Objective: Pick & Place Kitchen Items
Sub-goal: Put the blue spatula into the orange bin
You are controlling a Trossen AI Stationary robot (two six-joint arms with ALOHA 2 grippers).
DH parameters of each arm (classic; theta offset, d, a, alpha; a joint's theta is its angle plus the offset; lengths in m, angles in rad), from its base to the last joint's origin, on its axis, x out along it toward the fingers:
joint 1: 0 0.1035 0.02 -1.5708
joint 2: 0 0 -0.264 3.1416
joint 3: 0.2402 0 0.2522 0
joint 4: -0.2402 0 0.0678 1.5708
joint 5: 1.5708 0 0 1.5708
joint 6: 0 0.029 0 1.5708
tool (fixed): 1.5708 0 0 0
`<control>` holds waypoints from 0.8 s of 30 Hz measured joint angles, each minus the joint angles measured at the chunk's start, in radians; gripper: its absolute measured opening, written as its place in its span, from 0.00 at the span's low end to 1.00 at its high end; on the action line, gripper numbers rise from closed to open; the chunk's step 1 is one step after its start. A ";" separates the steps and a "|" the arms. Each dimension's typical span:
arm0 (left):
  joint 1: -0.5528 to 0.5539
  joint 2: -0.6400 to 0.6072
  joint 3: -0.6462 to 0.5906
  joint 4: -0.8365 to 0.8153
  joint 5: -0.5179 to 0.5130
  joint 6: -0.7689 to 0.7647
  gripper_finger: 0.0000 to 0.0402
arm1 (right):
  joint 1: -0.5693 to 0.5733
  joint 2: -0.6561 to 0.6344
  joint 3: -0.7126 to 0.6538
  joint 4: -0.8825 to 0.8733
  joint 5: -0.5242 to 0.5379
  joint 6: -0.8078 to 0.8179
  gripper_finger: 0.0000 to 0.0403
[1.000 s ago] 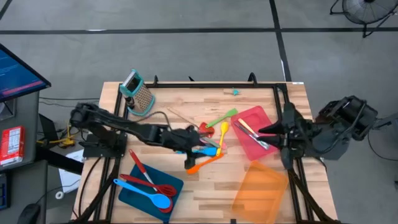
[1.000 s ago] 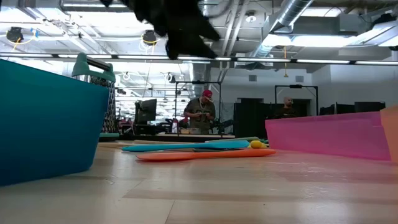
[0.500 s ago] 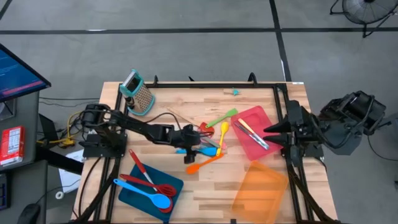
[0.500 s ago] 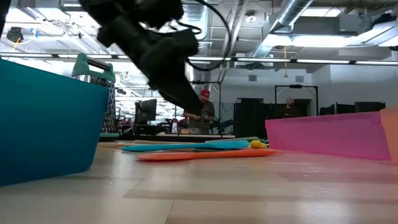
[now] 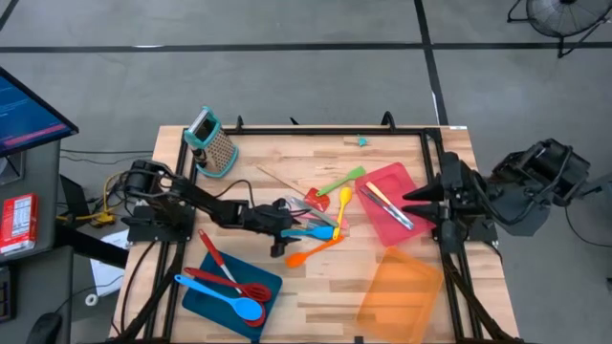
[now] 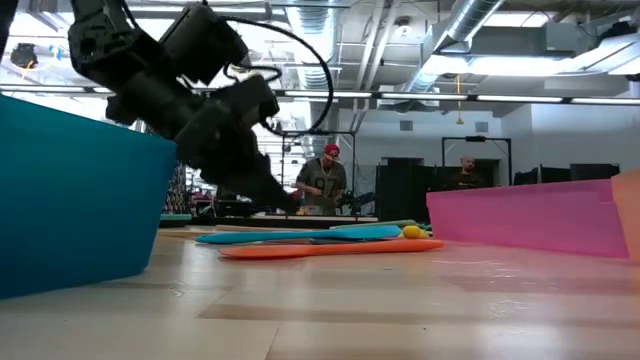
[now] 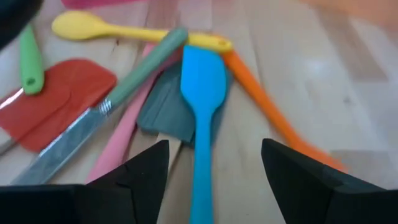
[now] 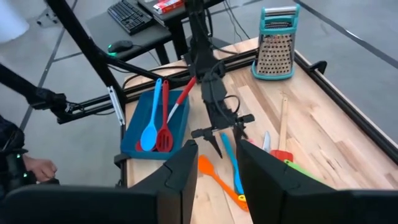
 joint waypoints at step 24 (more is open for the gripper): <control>-0.061 0.110 0.002 0.025 -0.209 0.105 0.41 | -0.037 0.000 0.000 0.000 0.002 -0.019 0.27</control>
